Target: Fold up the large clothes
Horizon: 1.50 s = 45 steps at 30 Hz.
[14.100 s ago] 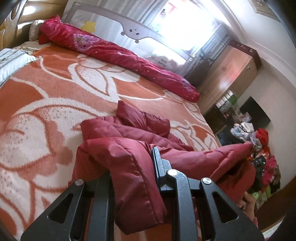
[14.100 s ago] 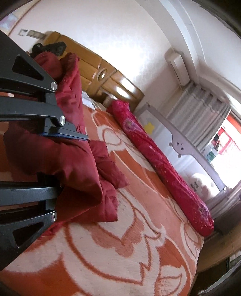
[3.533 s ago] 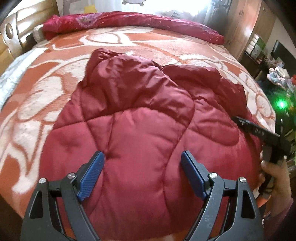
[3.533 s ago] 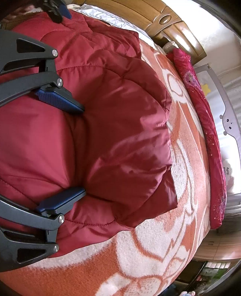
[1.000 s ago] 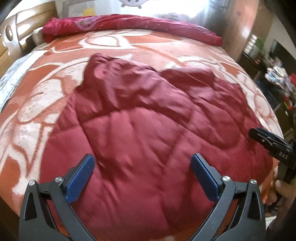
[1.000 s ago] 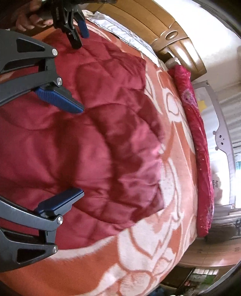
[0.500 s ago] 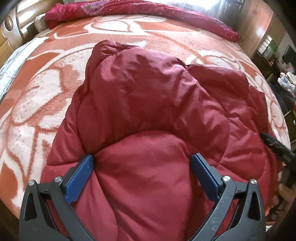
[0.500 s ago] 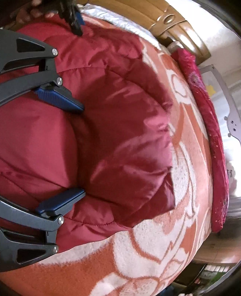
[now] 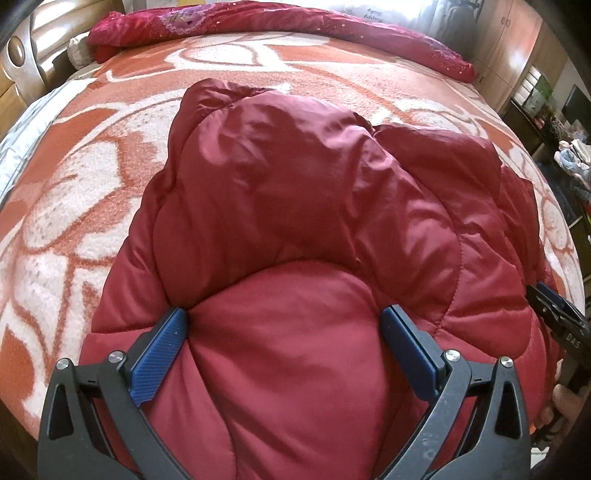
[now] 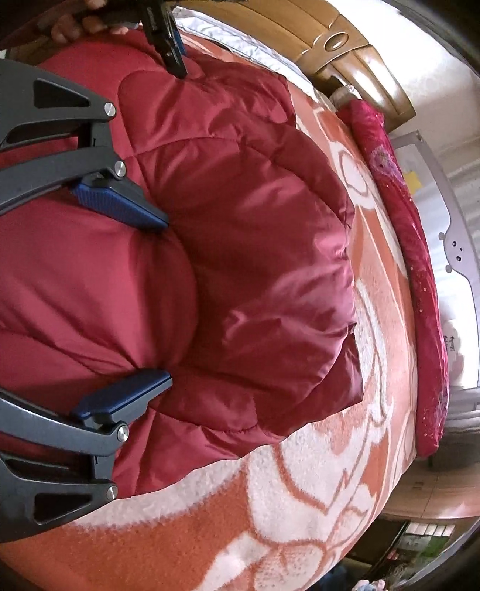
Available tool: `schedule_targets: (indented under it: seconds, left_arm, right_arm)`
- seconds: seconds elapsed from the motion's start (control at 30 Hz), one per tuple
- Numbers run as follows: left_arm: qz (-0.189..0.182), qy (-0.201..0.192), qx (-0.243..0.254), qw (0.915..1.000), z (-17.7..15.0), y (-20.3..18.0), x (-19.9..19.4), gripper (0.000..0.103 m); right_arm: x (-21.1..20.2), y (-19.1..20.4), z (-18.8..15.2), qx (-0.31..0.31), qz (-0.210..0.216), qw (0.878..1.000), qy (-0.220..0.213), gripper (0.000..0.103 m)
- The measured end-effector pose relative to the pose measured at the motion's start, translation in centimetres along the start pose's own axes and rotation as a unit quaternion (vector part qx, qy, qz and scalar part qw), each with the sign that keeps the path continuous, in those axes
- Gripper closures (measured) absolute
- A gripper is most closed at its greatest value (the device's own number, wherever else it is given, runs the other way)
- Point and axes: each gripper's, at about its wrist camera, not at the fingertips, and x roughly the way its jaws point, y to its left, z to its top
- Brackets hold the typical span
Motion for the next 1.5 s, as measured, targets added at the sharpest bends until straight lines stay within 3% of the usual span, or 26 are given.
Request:
schedule_targets:
  seconds: [0.13,0.37,0.57,0.7,1.0,1.27,1.5]
  left_arm:
    - [0.003,-0.005,-0.001,1.0,-0.2,-0.2,-1.1,0.0]
    - [-0.053,-0.037,0.005,0.9979,-3.8,-0.9,-5.7,0.0]
    - [-0.025,-0.028,0.03,0.9988,-4.9,-1.7,-3.7,0.0]
    - [-0.026,-0.03,0.035,0.9986,-4.7,-1.7,-3.4,0.0]
    - [-0.011,-0.039,0.041,0.9984,-5.1,-1.9,-3.0,0.0]
    - [-0.002,-0.062,0.032,0.9975,-6.9,-2.2,-6.2,0.0]
    - [0.017,-0.072,0.038,0.9965,-10.2,-2.5,-8.5,0.0]
  right_arm:
    - [0.0,0.0,0.0,0.001,0.004,1.0,-0.002,0.025]
    - [-0.4,-0.4,-0.1,0.011,0.007,1.0,-0.005,0.025]
    - [-5.8,2.2,-2.0,-0.025,-0.006,0.999,-0.04,0.027]
    - [-3.8,1.6,-4.2,-0.036,-0.013,0.999,-0.014,0.026]
    - [-2.7,1.2,-5.2,-0.036,-0.017,0.999,-0.037,0.02]
    - [-7.2,1.8,-5.9,-0.029,0.005,0.998,-0.064,0.02]
    - [-11.6,3.8,-9.2,-0.064,0.028,0.995,-0.076,0.018]
